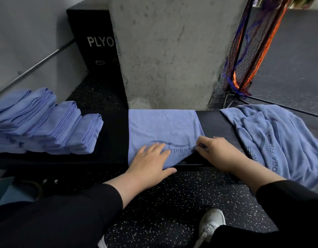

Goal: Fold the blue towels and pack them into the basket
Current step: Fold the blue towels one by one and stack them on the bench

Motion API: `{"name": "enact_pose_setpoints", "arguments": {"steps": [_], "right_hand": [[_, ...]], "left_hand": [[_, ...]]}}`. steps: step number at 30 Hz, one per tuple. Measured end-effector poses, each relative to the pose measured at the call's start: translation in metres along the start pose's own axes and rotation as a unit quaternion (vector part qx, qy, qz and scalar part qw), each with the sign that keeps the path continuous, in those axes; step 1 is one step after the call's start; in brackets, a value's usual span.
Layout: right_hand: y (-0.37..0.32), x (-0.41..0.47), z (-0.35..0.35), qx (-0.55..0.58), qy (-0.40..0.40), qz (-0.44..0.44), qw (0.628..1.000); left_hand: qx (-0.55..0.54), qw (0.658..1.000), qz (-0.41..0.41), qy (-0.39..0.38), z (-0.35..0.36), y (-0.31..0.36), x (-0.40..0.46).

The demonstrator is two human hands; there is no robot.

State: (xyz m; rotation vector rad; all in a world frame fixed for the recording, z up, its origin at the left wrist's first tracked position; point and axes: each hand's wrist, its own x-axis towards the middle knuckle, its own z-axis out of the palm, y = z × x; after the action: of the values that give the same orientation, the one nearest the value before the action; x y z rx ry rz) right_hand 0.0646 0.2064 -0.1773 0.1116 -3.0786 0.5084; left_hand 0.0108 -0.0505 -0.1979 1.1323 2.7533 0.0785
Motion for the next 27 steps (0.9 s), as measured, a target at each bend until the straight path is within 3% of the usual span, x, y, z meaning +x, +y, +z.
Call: {"name": "enact_pose_setpoints", "arguments": {"steps": [4,11,21,25,27], "right_hand": [[-0.007,0.005,-0.009,0.055,-0.011,0.055,0.997],[0.01,0.005,-0.017,0.055,-0.057,0.081,0.994],[-0.002,-0.003,-0.031,0.026,-0.1,0.112,0.988],[-0.011,-0.006,-0.039,0.037,-0.147,0.097,0.984],[-0.016,-0.008,-0.043,0.054,-0.169,0.092,0.98]], "left_hand": [[-0.012,0.996,-0.032,0.077,-0.001,0.003,0.005],[-0.062,0.989,-0.089,0.101,-0.012,-0.031,-0.004],[-0.268,0.952,-0.136,0.053,-0.045,-0.087,-0.032],[-0.256,0.96,-0.113,-0.001,-0.053,-0.099,-0.046],[-0.291,0.948,-0.119,-0.052,-0.051,-0.108,-0.053]]}}
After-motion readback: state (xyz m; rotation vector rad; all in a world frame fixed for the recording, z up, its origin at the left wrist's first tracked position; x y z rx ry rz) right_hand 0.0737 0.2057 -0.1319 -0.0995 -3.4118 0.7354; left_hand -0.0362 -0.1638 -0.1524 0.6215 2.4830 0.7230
